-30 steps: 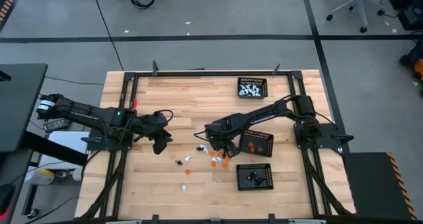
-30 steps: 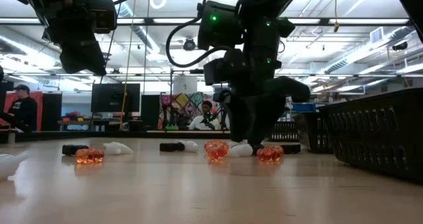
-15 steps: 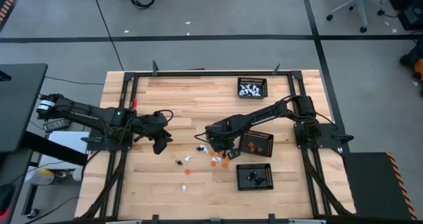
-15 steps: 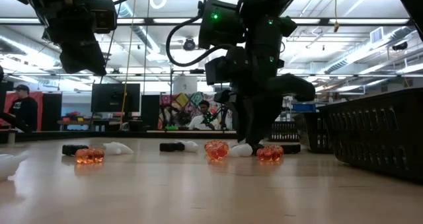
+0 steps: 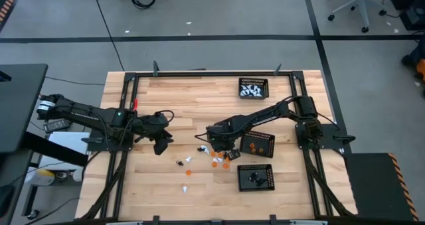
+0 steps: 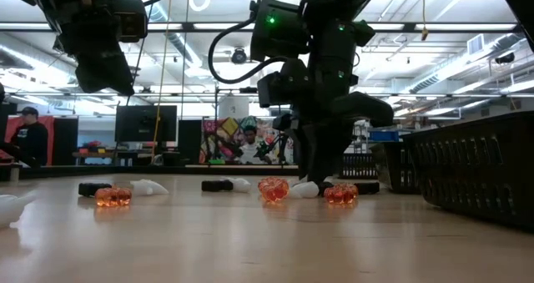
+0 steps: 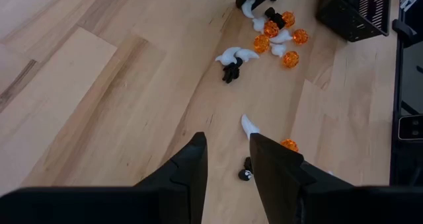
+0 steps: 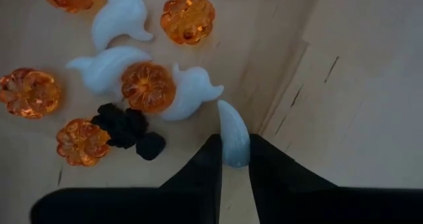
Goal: Sort Halloween decoration
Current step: Put the white ghost toy into the top black bin
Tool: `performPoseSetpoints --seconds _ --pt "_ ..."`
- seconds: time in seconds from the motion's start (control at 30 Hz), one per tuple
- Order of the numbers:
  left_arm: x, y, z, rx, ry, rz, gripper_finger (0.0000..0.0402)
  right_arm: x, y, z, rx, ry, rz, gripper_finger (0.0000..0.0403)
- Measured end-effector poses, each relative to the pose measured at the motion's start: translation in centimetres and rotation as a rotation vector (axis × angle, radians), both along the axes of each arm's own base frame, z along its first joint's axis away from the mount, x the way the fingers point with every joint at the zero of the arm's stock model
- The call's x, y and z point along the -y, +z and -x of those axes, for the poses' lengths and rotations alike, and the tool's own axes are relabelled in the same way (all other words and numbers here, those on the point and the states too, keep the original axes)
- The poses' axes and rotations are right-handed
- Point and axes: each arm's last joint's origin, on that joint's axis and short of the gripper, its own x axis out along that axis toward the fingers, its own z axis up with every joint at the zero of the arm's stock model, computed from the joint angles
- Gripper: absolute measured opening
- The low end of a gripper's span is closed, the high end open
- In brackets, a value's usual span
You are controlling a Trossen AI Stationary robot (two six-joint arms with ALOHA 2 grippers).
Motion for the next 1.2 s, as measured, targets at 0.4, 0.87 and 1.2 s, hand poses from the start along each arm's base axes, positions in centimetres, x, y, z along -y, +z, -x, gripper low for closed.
performPoseSetpoints --seconds 0.4,0.87,1.2 --pt "0.0 0.0 0.0 0.000 0.000 0.000 0.0123 0.8 2.3 0.4 0.053 -0.081 0.042 0.0061" --pt "0.0 0.0 0.0 -0.001 -0.002 -0.003 0.0123 7.3 8.9 4.6 0.031 -0.324 0.214 0.0062" --pt "0.0 0.0 0.0 0.003 0.012 -0.011 0.0123 14.8 11.6 8.7 0.002 -0.571 0.252 0.0063"
